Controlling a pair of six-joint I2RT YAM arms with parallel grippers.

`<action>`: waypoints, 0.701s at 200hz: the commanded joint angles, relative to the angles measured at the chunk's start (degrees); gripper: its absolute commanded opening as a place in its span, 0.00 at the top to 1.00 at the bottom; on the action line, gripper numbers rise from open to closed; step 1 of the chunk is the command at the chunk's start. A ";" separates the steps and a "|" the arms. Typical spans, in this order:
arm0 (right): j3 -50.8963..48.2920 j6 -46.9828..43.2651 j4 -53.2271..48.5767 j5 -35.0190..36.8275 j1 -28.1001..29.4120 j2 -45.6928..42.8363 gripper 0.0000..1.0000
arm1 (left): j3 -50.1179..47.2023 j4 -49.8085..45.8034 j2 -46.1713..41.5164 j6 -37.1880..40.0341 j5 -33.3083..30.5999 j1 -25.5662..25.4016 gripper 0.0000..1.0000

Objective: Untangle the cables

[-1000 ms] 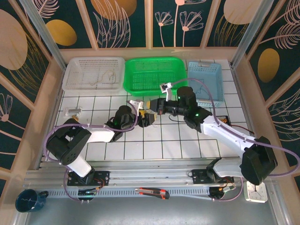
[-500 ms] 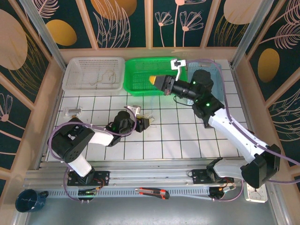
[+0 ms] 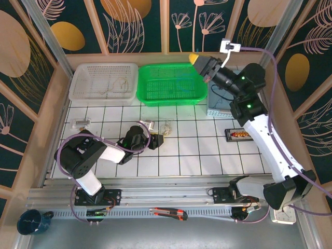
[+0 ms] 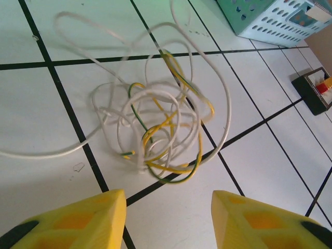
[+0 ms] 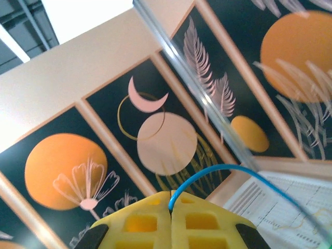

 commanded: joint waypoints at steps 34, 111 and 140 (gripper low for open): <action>0.90 3.44 5.09 -4.37 -0.90 0.19 1.00 | -1.16 0.09 -3.89 0.78 -0.32 -0.11 0.35; 0.73 -5.45 -3.93 3.14 -5.56 0.07 1.00 | 0.25 -5.32 -12.67 -1.50 0.54 -0.11 0.01; -2.27 -7.83 -3.89 9.99 -8.45 0.23 1.00 | 0.49 -7.56 -16.91 -2.82 -0.86 -0.12 0.01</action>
